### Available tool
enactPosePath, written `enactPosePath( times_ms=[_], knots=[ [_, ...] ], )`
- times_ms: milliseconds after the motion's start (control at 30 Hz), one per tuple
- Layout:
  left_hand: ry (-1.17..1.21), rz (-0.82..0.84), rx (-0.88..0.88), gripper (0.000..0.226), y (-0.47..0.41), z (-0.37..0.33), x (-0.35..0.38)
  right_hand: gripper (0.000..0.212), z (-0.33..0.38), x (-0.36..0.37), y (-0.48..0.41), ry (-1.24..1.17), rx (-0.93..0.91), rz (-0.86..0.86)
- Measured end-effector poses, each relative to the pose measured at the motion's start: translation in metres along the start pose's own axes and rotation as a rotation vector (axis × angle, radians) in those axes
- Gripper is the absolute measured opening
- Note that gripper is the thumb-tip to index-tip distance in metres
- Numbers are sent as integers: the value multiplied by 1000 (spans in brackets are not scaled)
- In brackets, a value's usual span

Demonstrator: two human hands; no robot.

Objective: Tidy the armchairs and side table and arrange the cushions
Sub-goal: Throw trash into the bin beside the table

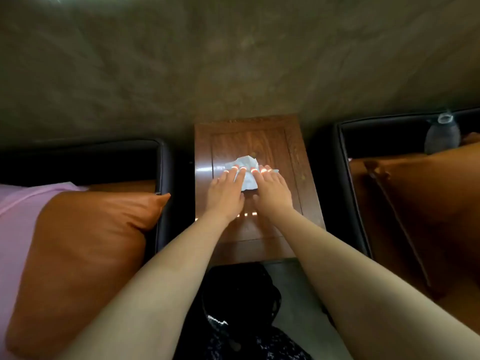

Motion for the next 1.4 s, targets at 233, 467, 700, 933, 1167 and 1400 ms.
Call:
enactPosePath(
  times_ms=[233, 467, 700, 933, 1167, 1400],
  knots=[
    [36, 15, -107, 65, -32, 14, 25, 70, -10, 15, -35, -19, 21, 2],
    [91, 88, -142, 68, -45, 24, 48, 70, -13, 34, -52, 26, -8, 71],
    [62, 98, -143, 59, -42, 24, 59, 58, -17, 43, -45, 16, 26, 37],
    [29, 60, -101, 33, -13, 3, 63, 37, -11, 46, -14, -2, 12, 35],
    [74, 12, -30, 30, 30, -11, 59, 29, -5, 48, 30, -64, 19, -10],
    [35, 2, 34, 29, 84, -18, 38, 26, 15, 39, 90, -97, 27, -107]
  ],
)
Point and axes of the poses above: each hand's wrist, its own y-axis away from the middle knuckle, its own x-axis out of the palm, z = x × y, the point moved 7 cm from there along -y, towards the middle knuckle, and after that the axes turned 15 degrees about x, right-handed, at the moved point
